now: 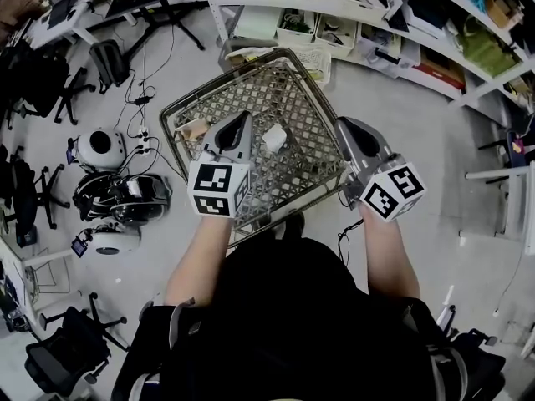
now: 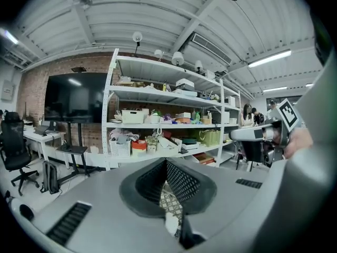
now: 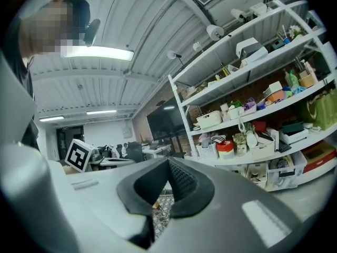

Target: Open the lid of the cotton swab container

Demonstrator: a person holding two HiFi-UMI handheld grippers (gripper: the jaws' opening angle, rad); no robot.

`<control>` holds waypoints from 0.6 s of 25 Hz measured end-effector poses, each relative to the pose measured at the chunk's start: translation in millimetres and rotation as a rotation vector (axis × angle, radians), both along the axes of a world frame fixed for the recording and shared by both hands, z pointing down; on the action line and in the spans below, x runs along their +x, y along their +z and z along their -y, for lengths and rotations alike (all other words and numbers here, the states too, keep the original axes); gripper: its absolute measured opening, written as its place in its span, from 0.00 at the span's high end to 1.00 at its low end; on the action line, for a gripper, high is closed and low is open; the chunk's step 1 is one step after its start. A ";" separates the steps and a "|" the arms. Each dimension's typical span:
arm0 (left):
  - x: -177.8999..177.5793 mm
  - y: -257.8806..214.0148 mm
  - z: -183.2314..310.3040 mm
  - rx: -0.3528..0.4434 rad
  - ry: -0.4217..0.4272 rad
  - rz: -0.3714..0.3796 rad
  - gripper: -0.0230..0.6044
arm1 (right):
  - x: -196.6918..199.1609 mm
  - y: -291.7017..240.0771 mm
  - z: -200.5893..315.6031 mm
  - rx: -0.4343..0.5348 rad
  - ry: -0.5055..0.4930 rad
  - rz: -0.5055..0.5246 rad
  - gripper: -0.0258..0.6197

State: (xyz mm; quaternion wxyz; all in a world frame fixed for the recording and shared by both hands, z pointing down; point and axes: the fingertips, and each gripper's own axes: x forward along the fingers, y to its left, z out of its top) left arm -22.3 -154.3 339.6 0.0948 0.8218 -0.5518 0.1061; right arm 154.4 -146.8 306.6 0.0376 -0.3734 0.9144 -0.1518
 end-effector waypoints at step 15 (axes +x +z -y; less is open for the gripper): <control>-15.6 -11.8 5.2 0.018 -0.026 0.016 0.96 | 7.2 -13.6 7.0 0.062 -0.009 -0.044 0.95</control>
